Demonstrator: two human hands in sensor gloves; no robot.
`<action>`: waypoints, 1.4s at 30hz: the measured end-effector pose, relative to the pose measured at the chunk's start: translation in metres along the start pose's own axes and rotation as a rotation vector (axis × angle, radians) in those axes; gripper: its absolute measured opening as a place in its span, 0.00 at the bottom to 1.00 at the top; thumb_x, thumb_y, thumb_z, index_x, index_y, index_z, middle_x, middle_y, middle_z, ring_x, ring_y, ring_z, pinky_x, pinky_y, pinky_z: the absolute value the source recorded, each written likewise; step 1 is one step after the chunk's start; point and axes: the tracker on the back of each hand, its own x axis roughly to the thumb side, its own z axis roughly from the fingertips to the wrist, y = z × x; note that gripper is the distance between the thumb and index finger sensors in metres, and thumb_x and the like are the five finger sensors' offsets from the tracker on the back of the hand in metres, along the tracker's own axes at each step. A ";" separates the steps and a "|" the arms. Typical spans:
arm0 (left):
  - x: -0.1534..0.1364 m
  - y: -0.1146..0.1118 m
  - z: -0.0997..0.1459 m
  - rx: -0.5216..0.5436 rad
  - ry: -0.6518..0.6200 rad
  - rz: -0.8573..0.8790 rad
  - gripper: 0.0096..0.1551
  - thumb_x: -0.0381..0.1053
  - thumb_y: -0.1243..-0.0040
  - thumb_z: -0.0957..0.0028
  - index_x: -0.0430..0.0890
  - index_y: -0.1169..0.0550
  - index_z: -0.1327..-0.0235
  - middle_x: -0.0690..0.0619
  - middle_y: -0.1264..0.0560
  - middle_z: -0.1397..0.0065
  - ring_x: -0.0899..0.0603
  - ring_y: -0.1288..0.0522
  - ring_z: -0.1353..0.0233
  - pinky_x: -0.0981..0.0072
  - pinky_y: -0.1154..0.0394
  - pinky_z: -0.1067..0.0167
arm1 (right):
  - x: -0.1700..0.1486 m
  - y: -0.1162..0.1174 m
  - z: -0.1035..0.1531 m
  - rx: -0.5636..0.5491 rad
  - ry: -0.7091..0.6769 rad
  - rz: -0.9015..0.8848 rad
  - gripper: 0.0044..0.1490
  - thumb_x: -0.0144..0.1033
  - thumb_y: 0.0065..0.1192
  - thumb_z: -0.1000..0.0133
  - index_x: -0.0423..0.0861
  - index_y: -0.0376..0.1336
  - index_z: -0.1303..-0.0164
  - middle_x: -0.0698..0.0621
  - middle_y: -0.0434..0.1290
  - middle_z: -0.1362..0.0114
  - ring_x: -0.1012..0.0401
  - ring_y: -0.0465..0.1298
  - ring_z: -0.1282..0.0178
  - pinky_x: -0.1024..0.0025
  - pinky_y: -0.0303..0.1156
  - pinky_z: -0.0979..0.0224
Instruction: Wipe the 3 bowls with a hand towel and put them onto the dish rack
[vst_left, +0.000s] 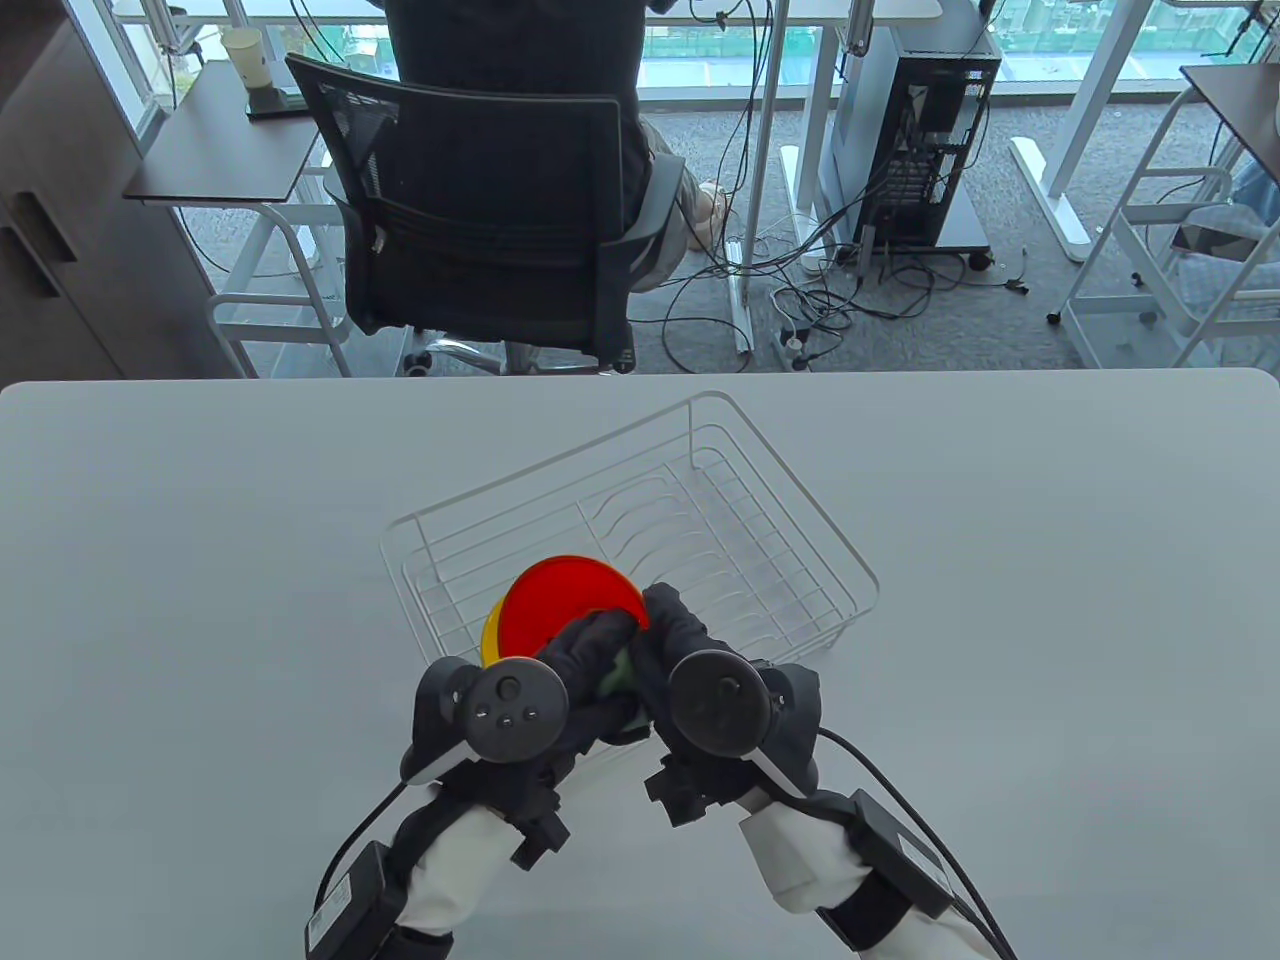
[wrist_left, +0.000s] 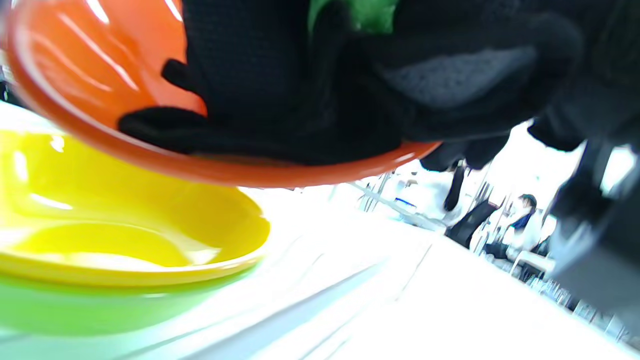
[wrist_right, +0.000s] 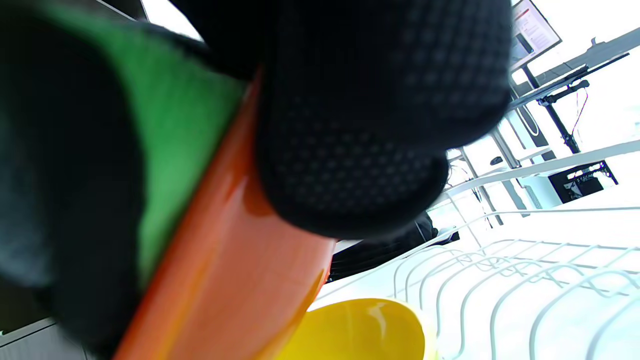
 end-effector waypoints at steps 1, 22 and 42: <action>0.002 -0.002 0.000 -0.001 0.004 -0.062 0.41 0.48 0.34 0.44 0.41 0.35 0.19 0.33 0.31 0.22 0.34 0.18 0.37 0.55 0.17 0.48 | 0.000 -0.001 0.000 -0.004 -0.002 0.007 0.34 0.32 0.68 0.48 0.26 0.67 0.37 0.30 0.78 0.49 0.60 0.90 0.76 0.74 0.87 0.72; -0.018 0.040 0.028 0.468 0.151 -0.413 0.36 0.45 0.32 0.47 0.44 0.30 0.24 0.38 0.25 0.27 0.37 0.15 0.44 0.60 0.15 0.51 | -0.003 -0.003 -0.002 -0.006 0.035 0.012 0.34 0.32 0.67 0.48 0.26 0.66 0.37 0.30 0.78 0.49 0.61 0.90 0.75 0.75 0.87 0.72; -0.104 0.082 0.081 0.657 0.440 -0.022 0.36 0.45 0.33 0.46 0.41 0.31 0.23 0.34 0.26 0.27 0.35 0.16 0.44 0.58 0.16 0.51 | 0.025 0.013 -0.063 0.107 0.120 0.341 0.34 0.33 0.69 0.48 0.28 0.68 0.37 0.31 0.78 0.48 0.60 0.89 0.75 0.73 0.86 0.71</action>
